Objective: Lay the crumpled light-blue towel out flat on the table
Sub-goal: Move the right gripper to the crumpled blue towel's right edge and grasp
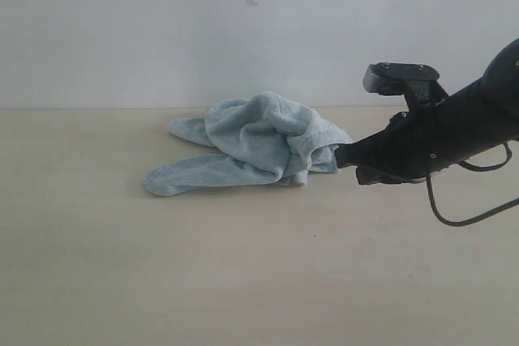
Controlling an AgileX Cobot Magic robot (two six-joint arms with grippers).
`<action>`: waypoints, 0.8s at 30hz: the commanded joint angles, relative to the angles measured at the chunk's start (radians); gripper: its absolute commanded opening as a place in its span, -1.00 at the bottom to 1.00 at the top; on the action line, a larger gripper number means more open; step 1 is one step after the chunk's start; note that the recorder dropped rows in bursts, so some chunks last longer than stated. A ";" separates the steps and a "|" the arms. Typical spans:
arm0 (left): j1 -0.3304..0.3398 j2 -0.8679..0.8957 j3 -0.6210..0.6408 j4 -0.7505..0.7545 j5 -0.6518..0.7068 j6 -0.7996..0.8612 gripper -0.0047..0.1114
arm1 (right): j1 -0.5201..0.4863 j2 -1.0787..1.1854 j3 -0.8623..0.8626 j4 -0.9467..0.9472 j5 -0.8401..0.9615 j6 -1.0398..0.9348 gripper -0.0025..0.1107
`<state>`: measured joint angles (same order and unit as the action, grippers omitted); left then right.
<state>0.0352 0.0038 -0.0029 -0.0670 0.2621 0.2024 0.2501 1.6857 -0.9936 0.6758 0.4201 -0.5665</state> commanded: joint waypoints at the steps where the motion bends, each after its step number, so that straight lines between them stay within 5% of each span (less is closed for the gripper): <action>1: 0.003 -0.004 0.003 0.001 -0.007 0.001 -0.85 | 0.003 0.001 -0.005 0.005 0.003 -0.034 -0.83; 8: 0.003 -0.004 0.003 0.001 -0.007 0.001 -0.85 | 0.003 0.001 -0.005 0.007 -0.008 -0.049 -0.44; 24: 0.003 -0.004 0.003 0.001 -0.007 0.001 -0.85 | 0.003 0.221 -0.133 0.077 -0.029 -0.147 -0.36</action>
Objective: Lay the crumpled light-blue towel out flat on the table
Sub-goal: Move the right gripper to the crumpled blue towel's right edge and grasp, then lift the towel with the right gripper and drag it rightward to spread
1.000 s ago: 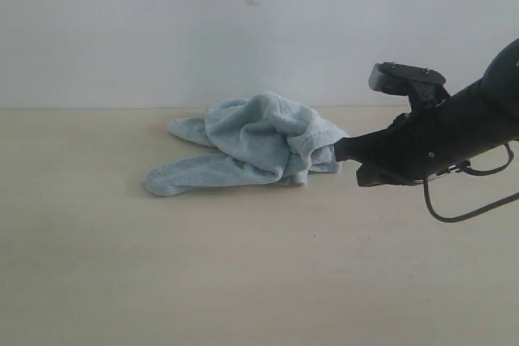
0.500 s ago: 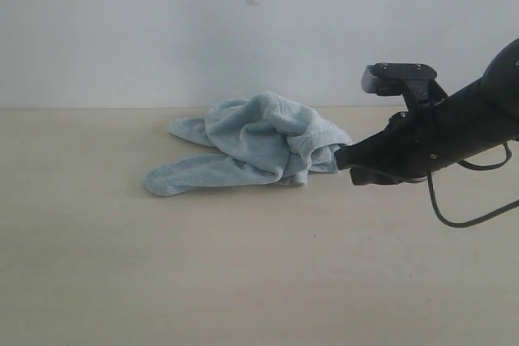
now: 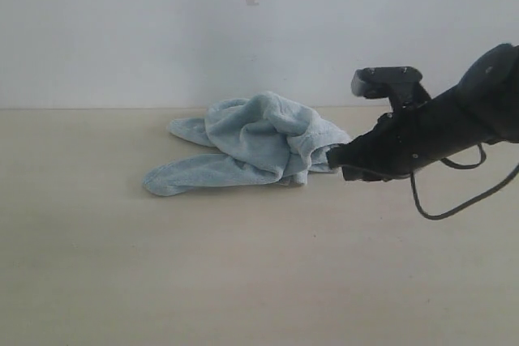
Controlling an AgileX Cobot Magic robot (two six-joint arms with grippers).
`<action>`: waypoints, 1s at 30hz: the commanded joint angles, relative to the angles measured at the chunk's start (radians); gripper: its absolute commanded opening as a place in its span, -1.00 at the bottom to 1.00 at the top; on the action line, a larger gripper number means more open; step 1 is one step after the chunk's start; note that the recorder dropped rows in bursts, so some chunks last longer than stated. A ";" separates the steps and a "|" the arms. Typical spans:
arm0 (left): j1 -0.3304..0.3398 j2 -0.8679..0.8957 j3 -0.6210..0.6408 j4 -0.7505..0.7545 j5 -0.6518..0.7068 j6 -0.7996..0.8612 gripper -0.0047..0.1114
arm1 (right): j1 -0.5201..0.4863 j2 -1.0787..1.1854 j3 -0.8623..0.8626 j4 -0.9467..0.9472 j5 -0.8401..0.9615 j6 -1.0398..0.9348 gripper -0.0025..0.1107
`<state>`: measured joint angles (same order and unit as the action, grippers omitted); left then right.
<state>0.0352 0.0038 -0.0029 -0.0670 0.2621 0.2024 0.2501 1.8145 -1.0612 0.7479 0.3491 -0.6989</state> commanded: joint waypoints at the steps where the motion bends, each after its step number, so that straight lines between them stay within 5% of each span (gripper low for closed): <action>1: 0.003 -0.004 0.003 0.001 -0.007 0.001 -0.85 | 0.003 0.113 -0.086 0.005 0.054 -0.015 -0.28; 5: 0.003 -0.004 0.003 0.001 -0.007 0.001 -0.85 | 0.003 0.164 -0.174 0.022 0.092 -0.015 -0.07; 16: 0.003 -0.004 0.003 0.001 -0.007 0.001 -0.85 | 0.032 0.210 -0.307 0.115 0.134 -0.191 -0.08; 30: 0.003 -0.004 0.003 0.001 -0.007 0.001 -0.85 | 0.044 0.328 -0.343 0.115 0.005 -0.180 -0.08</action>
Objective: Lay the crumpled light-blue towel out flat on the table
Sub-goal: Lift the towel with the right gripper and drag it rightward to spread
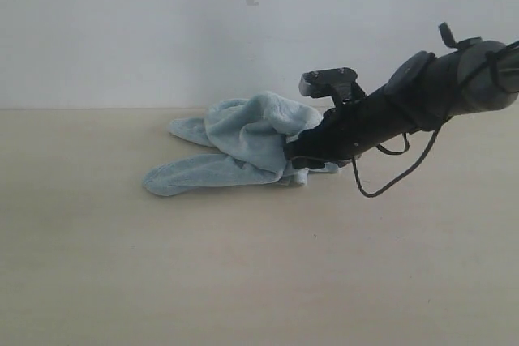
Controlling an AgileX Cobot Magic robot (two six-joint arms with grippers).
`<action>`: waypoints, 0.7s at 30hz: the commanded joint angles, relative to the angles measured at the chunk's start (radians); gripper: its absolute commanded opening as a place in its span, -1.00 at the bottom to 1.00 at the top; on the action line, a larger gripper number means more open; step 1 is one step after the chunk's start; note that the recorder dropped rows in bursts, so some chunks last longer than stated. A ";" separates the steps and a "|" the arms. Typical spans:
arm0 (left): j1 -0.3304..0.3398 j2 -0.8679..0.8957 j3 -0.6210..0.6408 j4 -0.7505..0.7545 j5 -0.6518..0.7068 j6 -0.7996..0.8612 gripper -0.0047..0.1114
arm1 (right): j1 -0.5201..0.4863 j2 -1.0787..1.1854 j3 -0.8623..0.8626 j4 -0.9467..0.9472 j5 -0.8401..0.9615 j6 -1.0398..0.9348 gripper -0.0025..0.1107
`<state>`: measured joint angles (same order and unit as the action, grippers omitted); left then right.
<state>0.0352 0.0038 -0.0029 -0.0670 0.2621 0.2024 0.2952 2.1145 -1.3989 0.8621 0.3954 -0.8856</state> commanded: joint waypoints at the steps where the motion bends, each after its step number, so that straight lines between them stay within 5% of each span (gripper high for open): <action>1: 0.003 -0.004 0.003 0.001 -0.007 0.001 -0.85 | -0.001 0.032 -0.005 0.001 -0.050 0.007 -0.09; 3: 0.003 -0.004 0.003 0.001 -0.007 0.001 -0.85 | -0.001 0.032 -0.005 0.001 -0.050 0.002 -0.28; 6: 0.003 -0.004 0.003 0.001 -0.007 0.001 -0.85 | -0.001 0.009 -0.005 0.001 -0.016 0.002 -0.90; 18: 0.003 -0.004 0.003 0.001 -0.007 0.001 -0.85 | -0.001 -0.534 -0.005 -0.031 0.441 0.045 -0.93; 21: 0.003 -0.004 0.003 0.001 -0.007 0.001 -0.85 | -0.001 -0.540 -0.005 -0.292 0.496 0.172 -0.93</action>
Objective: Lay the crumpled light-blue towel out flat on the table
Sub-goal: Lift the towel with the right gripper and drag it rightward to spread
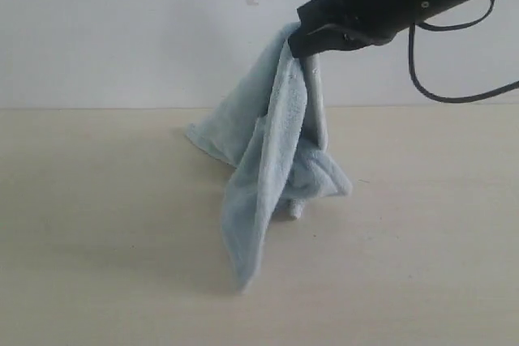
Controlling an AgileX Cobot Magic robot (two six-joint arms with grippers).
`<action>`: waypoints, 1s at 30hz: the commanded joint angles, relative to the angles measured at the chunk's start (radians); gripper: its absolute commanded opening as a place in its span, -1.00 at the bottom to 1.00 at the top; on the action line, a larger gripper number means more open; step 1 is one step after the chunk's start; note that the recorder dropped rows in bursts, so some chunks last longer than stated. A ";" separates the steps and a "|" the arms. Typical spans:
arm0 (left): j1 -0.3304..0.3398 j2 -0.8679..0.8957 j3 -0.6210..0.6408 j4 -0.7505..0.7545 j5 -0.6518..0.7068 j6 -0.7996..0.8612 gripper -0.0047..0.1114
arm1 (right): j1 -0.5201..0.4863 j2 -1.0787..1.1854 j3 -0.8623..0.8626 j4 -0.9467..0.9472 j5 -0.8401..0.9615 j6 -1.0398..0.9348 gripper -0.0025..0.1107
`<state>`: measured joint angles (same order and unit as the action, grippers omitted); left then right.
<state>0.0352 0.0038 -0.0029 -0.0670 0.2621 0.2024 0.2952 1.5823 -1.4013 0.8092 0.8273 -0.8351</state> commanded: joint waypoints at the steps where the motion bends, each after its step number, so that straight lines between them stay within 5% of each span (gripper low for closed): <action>1: 0.003 -0.004 0.003 0.001 -0.007 0.001 -0.85 | -0.001 0.005 -0.001 -0.394 0.091 0.220 -0.93; 8: 0.003 -0.004 0.003 0.001 -0.007 0.001 -0.85 | -0.052 0.083 0.188 -0.875 -0.013 0.710 -0.93; 14: 0.003 -0.004 0.003 0.001 -0.007 0.001 -0.85 | -0.088 0.140 0.362 -0.847 -0.169 0.800 -0.93; 23: 0.003 -0.004 0.003 0.001 -0.007 0.001 -0.85 | -0.086 0.124 0.364 -0.809 -0.182 0.774 -0.93; 26: 0.003 -0.004 0.003 0.001 -0.007 0.001 -0.85 | -0.086 0.121 0.364 -0.798 -0.212 0.770 -0.71; 30: 0.003 -0.004 0.003 0.001 -0.007 0.001 -0.85 | -0.086 0.120 0.360 -0.774 -0.247 0.778 -0.14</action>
<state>0.0352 0.0038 -0.0029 -0.0670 0.2621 0.2024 0.2118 1.7138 -1.0382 0.0147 0.6031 -0.0579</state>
